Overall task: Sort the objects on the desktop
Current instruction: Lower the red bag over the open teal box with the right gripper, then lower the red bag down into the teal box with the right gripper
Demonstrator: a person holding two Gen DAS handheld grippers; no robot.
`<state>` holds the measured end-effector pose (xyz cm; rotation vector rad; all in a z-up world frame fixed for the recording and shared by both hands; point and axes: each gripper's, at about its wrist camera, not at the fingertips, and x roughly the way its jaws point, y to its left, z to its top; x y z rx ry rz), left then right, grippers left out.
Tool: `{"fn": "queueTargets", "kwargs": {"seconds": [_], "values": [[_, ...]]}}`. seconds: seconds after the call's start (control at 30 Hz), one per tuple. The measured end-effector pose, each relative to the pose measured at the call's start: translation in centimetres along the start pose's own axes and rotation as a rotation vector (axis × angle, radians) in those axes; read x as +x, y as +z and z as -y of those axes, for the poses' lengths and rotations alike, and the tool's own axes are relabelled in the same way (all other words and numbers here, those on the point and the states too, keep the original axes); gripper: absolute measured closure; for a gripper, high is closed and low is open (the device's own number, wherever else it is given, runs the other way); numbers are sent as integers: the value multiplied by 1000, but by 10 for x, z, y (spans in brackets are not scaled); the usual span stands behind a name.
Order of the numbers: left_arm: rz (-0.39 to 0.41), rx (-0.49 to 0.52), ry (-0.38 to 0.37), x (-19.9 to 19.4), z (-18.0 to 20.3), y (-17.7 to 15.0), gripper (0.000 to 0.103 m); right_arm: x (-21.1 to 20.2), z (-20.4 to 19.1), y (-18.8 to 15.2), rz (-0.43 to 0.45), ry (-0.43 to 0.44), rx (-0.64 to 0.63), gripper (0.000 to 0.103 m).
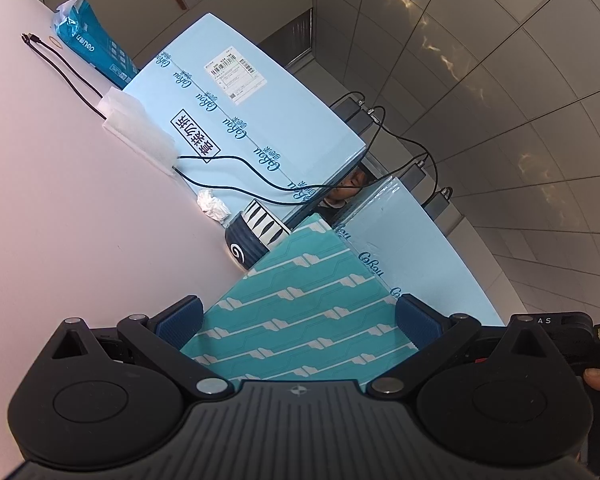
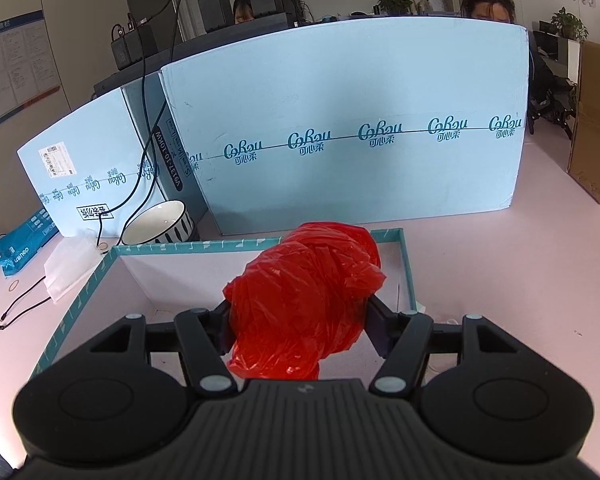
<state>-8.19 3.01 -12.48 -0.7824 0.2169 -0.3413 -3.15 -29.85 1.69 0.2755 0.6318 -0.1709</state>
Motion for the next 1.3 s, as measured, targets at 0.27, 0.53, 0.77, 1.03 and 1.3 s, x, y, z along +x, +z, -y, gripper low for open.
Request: {"fn": "queueTargets", "kwargs": {"seconds": [0.27,0.53,0.77,1.03,1.3], "values": [[-1,-5,-3,1,-1,0,0,12,-9,-5,-29,15,-6,38],[-3,-11,-6,1,-2,0,0,22,-15,-9,-51,11,-16,38],[-4,-13,-7,1,-2,0,0,30,-16,-11,-71,-1,-20,38],[-4,-14,-6,2,-2,0,0,36,-15,-14,-92,-6,-18,38],[-3,-16,-5,2,-2,-1,0,39,-18,-15,-109,-13,-27,38]]}}
